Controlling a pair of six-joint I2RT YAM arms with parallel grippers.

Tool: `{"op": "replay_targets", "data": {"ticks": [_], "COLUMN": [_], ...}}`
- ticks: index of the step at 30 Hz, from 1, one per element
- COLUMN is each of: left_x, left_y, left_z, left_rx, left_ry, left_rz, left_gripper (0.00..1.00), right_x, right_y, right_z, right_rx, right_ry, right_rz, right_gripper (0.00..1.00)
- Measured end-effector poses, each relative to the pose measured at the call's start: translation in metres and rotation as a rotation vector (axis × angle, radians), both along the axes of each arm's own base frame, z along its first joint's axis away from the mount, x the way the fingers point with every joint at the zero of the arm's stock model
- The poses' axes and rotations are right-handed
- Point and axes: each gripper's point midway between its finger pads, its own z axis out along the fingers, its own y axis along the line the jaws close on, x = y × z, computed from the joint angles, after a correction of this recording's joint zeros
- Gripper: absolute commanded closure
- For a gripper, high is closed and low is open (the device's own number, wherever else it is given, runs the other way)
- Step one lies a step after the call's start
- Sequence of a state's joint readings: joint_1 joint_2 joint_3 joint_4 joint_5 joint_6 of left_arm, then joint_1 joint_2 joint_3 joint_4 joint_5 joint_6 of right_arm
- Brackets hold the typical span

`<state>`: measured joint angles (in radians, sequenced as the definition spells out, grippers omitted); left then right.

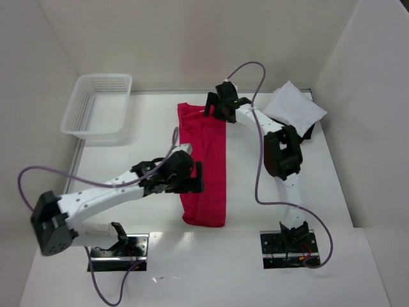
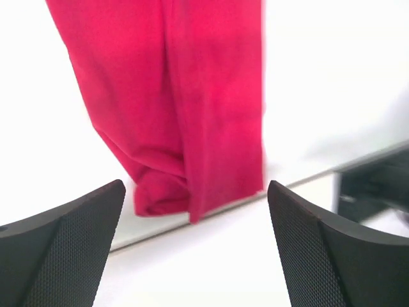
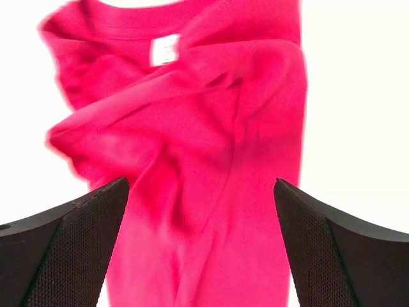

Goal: Fold and stack the t-shirts
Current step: Rotate the tshirt 90 degrees, then grab the bottom of the folded rectangular tshirt with both arms

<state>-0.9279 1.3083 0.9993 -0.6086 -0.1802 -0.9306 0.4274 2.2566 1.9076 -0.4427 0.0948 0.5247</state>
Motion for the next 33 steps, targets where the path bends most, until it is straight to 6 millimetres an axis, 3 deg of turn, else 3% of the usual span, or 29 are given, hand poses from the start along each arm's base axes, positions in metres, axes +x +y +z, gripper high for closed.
{"op": "replay_targets", "data": {"ticks": [2, 3, 6, 8, 9, 11, 14, 17, 21, 24, 27, 33], "left_x": [-0.008, -0.013, -0.034, -0.047, -0.052, -0.057, -0.062, -0.063, -0.057, -0.053, -0.053, -0.05], "left_y": [0.007, 0.013, 0.021, 0.024, 0.026, 0.03, 0.036, 0.038, 0.031, 0.03, 0.034, 0.037], "left_z": [0.016, 0.018, 0.002, -0.015, -0.022, -0.032, -0.045, -0.052, -0.062, -0.078, -0.096, -0.106], "left_rx": [-0.088, -0.111, -0.113, -0.089, -0.077, -0.061, -0.038, -0.02, -0.005, 0.041, 0.105, 0.143], "left_ry": [-0.029, -0.029, 0.022, 0.065, 0.083, 0.106, 0.13, 0.141, 0.139, 0.152, 0.176, 0.174], "left_rz": [0.034, 0.042, 0.045, 0.037, 0.033, 0.042, 0.052, 0.06, 0.067, 0.075, 0.083, 0.093], "left_gripper": [0.0, 0.0, 0.05, 0.1, 0.13, 0.19, 0.31, 0.33, 0.33, 0.35, 0.38, 0.52], "right_x": [-0.011, -0.015, -0.028, -0.042, -0.049, -0.066, -0.104, -0.151, -0.195, -0.218, -0.236, -0.248], "right_y": [-0.003, -0.002, -0.004, -0.004, -0.004, -0.001, 0.009, 0.017, 0.026, 0.023, 0.009, 0.002], "right_z": [0.039, 0.063, 0.12, 0.137, 0.135, 0.113, 0.049, -0.005, -0.042, -0.056, -0.057, -0.023], "right_rx": [0.035, 0.061, 0.133, 0.167, 0.176, 0.173, 0.133, 0.088, 0.06, 0.058, 0.068, 0.161], "right_ry": [-0.049, -0.088, -0.196, -0.231, -0.231, -0.191, -0.05, 0.089, 0.186, 0.229, 0.242, 0.164], "right_rz": [0.004, 0.011, 0.02, 0.031, 0.033, 0.044, 0.077, 0.113, 0.15, 0.145, 0.119, 0.103], "right_gripper": [0.02, 0.08, 0.13, 0.14, 0.16, 0.21, 0.3, 0.3, 0.3, 0.3, 0.3, 0.33]}}
